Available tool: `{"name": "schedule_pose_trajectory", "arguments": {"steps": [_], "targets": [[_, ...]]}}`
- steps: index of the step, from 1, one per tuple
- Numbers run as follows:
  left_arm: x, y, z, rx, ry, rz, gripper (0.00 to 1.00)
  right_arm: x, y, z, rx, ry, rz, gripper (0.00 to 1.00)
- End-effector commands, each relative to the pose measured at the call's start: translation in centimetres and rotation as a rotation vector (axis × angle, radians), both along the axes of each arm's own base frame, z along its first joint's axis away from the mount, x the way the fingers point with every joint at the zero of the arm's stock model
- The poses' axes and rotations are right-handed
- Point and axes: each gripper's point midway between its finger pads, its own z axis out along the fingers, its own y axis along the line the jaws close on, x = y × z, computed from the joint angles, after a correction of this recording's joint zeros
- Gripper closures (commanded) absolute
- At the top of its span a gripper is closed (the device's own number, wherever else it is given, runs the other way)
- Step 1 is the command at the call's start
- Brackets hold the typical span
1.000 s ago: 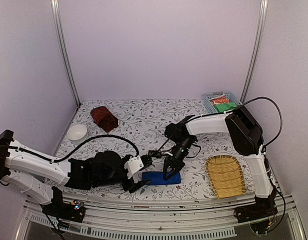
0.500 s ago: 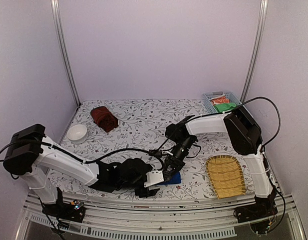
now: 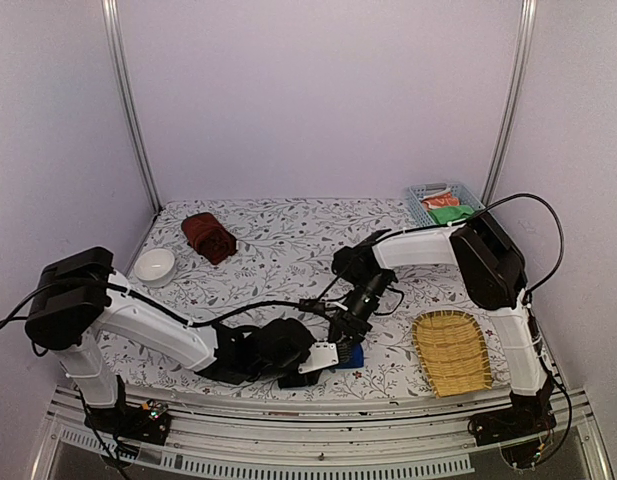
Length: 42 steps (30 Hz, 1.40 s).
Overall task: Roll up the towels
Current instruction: Roll the towel at the center of the board.
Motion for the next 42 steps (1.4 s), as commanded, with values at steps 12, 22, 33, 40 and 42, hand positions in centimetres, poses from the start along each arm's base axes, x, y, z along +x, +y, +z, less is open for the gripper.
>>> {"name": "schedule_pose_trajectory", "arguments": {"steps": [12,22,33,40,42], "targets": [[-2.9,1.2,-4.3,0.194,0.323,0.052,0.47,5.2,-5.0,13.5,0.069,-0.413,-0.148,0.47],[-3.9,2.5,-7.1,0.250,0.718,0.231,0.47,4.7,-9.6,18.5,0.169,-0.696,-0.332,0.51],[-3.5,1.7,-7.1,0.163,0.884,0.288,0.49,0.9,-10.4,13.7,0.115,-0.819,-0.211,0.55],[-3.0,1.9,-6.9,0.137,0.914,0.300,0.50,0.1,-7.9,10.1,0.047,-0.993,-0.085,0.51],[-3.0,2.0,-6.7,0.133,0.915,0.299,0.50,0.2,-7.1,9.4,0.046,-1.034,-0.060,0.50]]}}
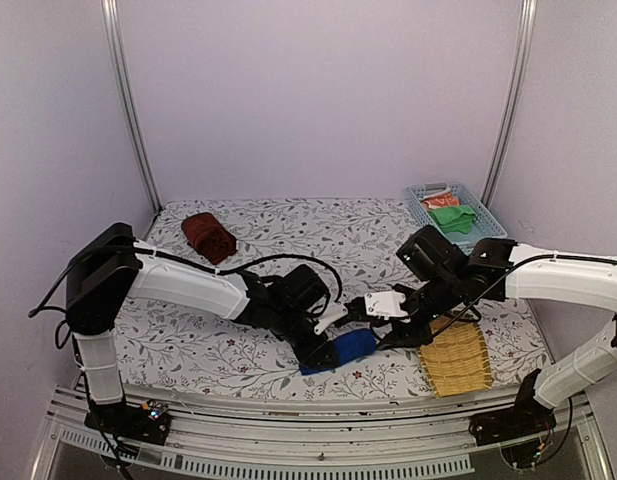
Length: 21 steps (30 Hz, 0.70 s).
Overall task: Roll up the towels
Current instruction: Roll the towel at the center of the board.
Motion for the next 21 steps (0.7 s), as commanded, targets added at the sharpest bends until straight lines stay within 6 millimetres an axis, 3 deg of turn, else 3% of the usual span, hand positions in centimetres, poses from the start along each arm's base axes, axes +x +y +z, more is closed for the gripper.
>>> {"name": "schedule_pose_trajectory", "arguments": {"steps": [1,13,21], "targets": [[-3.5,4.8,-5.7,0.207,0.170,0.004,0.50,2.1,1.7,-1.1,-0.028,-0.178,0.000,0.49],[-3.5,4.7,-5.5,0.188,0.180,-0.009,0.49,0.7,4.9,-6.0,-0.089,-0.309,0.135,0.46],[-3.4,4.2,-4.9,0.169,0.174,-0.032,0.46,1.8,5.6,-7.8,-0.114,-0.400,0.138,0.44]]}}
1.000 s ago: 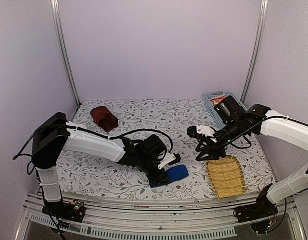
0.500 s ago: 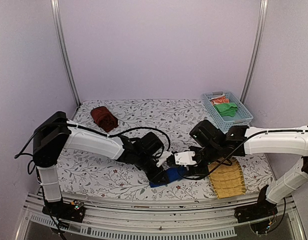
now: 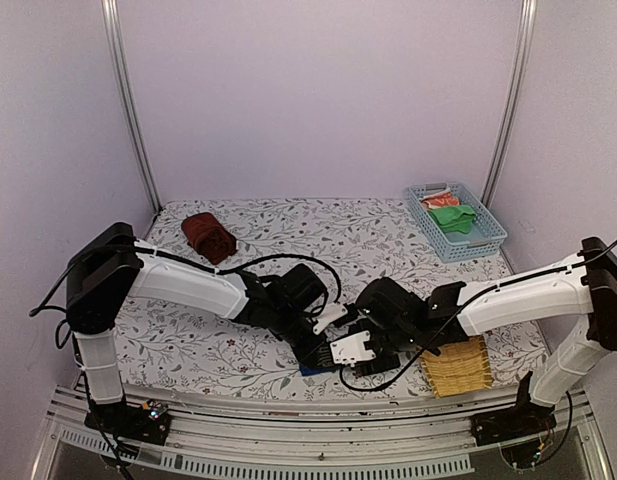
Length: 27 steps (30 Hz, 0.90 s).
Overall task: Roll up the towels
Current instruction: Roll the towel at the center of the board.
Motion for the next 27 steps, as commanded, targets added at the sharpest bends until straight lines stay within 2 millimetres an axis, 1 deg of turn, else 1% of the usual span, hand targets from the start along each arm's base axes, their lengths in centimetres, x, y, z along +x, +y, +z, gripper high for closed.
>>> {"name": "schedule_pose_trajectory", "arguments": {"steps": [1,9,14,18,19,23,24,25,27], "targets": [[-3.1,4.1,-4.9,0.194,0.137,-0.023,0.46,1.6,1.0,-0.3,0.012,-0.098,-0.004,0.44],[-3.1,4.1,-4.9,0.193,0.134,-0.030,0.46,2.4,1.4,-1.9,-0.002,-0.148,0.005,0.42],[-2.8,4.0,-4.4,0.182,0.110,-0.031,0.45,2.4,0.8,-4.6,-0.050,-0.149,0.016,0.43],[-2.6,4.0,-4.0,0.162,0.084,-0.038,0.43,2.3,0.0,-6.6,-0.104,-0.158,0.032,0.57],[-2.3,3.7,-2.6,0.129,0.055,-0.040,0.41,2.4,-0.2,-7.0,-0.119,-0.160,0.034,0.61],[-1.8,4.5,-1.1,0.089,0.000,-0.022,0.33,2.2,-1.1,-7.9,-0.161,-0.169,0.053,0.77],[-1.6,4.6,-0.5,0.073,-0.012,-0.014,0.16,2.2,-1.2,-8.0,-0.169,-0.168,0.057,0.80],[-1.3,4.9,-0.1,0.065,-0.023,-0.004,0.04,2.1,-1.4,-8.0,-0.176,-0.166,0.059,0.84],[-0.8,5.5,0.8,0.047,-0.045,0.020,0.01,2.2,-1.6,-7.7,-0.181,-0.174,0.061,0.90]]}}
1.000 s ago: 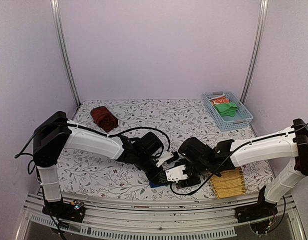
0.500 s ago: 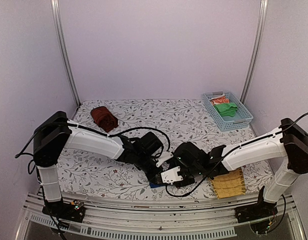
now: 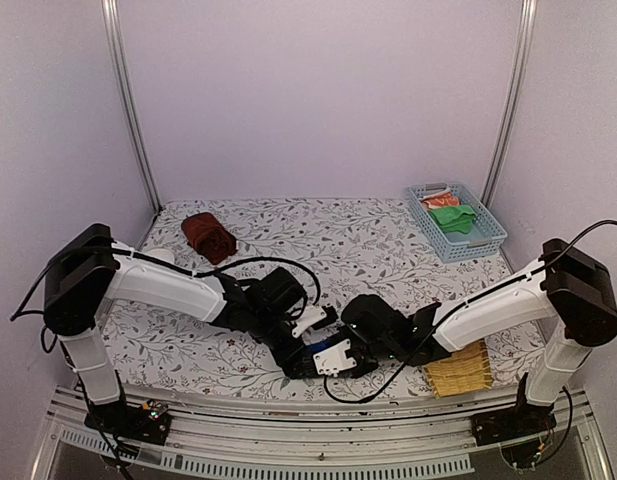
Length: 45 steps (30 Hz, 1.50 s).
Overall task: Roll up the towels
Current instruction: Roll the towel at the center of the board, then pick up the towel from the center of the board, then place the towel in the bin.
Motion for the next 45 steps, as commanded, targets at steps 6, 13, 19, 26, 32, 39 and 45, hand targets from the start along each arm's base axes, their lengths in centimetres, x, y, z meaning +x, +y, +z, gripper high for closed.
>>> {"name": "schedule_pose_trajectory", "arguments": {"steps": [6,13,19,26,32,39,45], "targets": [[1.9,4.5,4.7,-0.075,-0.061,0.137,0.02,0.5,-4.8,-2.0,-0.185,0.022,-0.058,0.97],[3.9,7.0,9.1,-0.188,-0.171,0.232,0.02,4.1,-5.1,3.0,-0.089,0.014,-0.115,0.98],[4.2,7.4,9.3,-0.209,-0.179,0.248,0.02,7.9,-6.4,6.7,-0.031,0.003,-0.175,0.98],[4.1,6.8,9.1,-0.234,-0.155,0.237,0.03,12.7,-9.0,10.3,0.026,-0.031,-0.251,0.98],[3.9,6.6,8.9,-0.239,-0.142,0.230,0.03,18.6,-13.8,12.9,0.054,-0.092,-0.354,0.98],[3.7,6.5,8.8,-0.254,-0.130,0.232,0.04,27.0,-22.4,17.2,0.117,-0.207,-0.537,0.98],[3.5,6.2,8.4,-0.264,-0.110,0.223,0.05,32.7,-29.0,17.8,0.106,-0.286,-0.675,0.98]]}}
